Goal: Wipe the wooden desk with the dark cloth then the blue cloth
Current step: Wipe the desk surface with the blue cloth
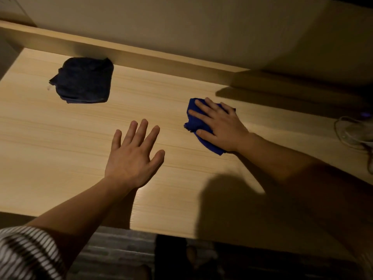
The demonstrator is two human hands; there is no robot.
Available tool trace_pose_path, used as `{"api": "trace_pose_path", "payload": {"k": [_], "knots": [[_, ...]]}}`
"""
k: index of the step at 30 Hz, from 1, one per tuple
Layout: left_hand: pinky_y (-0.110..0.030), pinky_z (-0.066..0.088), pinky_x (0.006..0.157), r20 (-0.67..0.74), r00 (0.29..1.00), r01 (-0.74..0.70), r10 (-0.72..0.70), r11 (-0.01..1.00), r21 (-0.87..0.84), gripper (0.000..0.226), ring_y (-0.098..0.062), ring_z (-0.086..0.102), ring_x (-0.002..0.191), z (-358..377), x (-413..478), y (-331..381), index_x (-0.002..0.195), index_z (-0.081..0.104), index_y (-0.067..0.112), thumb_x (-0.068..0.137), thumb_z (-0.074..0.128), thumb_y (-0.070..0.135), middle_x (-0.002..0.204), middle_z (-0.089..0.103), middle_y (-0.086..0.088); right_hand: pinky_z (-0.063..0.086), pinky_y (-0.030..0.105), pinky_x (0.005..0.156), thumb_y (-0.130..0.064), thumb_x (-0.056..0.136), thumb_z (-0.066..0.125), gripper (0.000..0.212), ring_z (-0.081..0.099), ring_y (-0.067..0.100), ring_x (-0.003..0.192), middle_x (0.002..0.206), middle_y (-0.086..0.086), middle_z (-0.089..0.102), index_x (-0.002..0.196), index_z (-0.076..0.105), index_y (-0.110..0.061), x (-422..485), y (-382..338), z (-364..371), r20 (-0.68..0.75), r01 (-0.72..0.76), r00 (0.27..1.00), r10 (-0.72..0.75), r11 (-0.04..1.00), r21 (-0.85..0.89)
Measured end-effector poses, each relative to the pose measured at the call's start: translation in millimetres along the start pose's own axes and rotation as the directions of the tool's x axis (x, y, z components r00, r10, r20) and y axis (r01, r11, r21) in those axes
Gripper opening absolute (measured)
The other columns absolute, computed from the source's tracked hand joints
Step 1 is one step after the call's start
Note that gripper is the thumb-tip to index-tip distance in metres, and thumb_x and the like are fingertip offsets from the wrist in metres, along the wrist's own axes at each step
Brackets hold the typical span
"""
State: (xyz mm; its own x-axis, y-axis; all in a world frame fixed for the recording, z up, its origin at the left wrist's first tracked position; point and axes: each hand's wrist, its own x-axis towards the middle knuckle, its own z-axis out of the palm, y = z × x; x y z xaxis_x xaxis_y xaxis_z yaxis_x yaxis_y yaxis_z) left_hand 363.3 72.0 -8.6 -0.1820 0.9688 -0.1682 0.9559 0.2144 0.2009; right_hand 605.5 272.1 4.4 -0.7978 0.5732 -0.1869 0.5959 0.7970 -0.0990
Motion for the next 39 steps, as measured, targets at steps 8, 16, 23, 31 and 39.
{"api": "trace_pose_path", "payload": {"k": [8, 16, 23, 31, 39], "knots": [[-0.056, -0.005, 0.130, -0.023, 1.000, -0.020, 0.020, 1.000, -0.016, 0.075, -0.021, -0.014, 0.164, 2, -1, -1, 0.169, -0.001, 0.040, 0.103, 0.010, 0.074, 0.179, -0.008, 0.002, 0.007, 0.052, 0.125, -0.066, 0.104, 0.023, 0.064, -0.001, 0.020, 0.160, 0.174, -0.007, 0.005, 0.163, 0.013, -0.044, -80, -66, 25, 0.015, 0.049, 0.999, -0.049, 0.999, 0.002], [-0.058, -0.004, 0.130, -0.026, 0.999, -0.040, 0.040, 0.999, -0.007, 0.077, -0.024, -0.011, 0.164, 1, -3, -3, 0.169, 0.000, 0.038, 0.102, 0.008, 0.074, 0.179, -0.006, -0.001, 0.003, 0.050, 0.126, -0.063, 0.105, 0.024, 0.063, -0.006, 0.018, 0.160, 0.173, -0.009, 0.001, 0.163, 0.011, -0.043, -144, -126, 45, 0.026, 0.040, 0.999, -0.041, 0.999, 0.035], [-0.059, -0.003, 0.130, -0.035, 0.998, -0.054, 0.054, 0.998, -0.010, 0.077, -0.025, -0.010, 0.164, 1, -4, -5, 0.170, 0.002, 0.038, 0.102, 0.008, 0.074, 0.179, -0.005, -0.002, 0.000, 0.040, 0.125, -0.057, 0.106, 0.029, 0.063, -0.003, 0.013, 0.159, 0.172, -0.011, 0.005, 0.164, 0.017, -0.036, -178, -163, 56, 0.008, 0.039, 0.999, -0.040, 0.995, 0.092], [-0.058, -0.004, 0.130, -0.027, 0.998, -0.059, 0.058, 0.998, -0.009, 0.077, -0.025, -0.011, 0.164, 0, -5, -5, 0.169, 0.000, 0.038, 0.102, 0.006, 0.074, 0.179, -0.007, -0.002, 0.033, 0.023, 0.114, -0.034, 0.101, 0.050, 0.047, 0.046, -0.006, 0.136, 0.147, -0.011, 0.056, 0.146, 0.057, -0.020, -197, -177, 34, -0.010, -0.060, 0.995, 0.098, 0.683, 0.728], [-0.057, -0.005, 0.130, -0.018, 0.999, -0.046, 0.046, 0.999, -0.008, 0.075, -0.022, -0.015, 0.164, 2, -3, -4, 0.169, -0.003, 0.039, 0.102, 0.007, 0.073, 0.179, -0.009, 0.000, 0.040, 0.030, 0.113, -0.040, 0.101, 0.049, 0.049, 0.054, 0.006, 0.131, 0.144, -0.009, 0.058, 0.147, 0.054, -0.023, -137, -60, -14, -0.167, -0.179, 0.900, 0.403, 0.690, 0.702]]}}
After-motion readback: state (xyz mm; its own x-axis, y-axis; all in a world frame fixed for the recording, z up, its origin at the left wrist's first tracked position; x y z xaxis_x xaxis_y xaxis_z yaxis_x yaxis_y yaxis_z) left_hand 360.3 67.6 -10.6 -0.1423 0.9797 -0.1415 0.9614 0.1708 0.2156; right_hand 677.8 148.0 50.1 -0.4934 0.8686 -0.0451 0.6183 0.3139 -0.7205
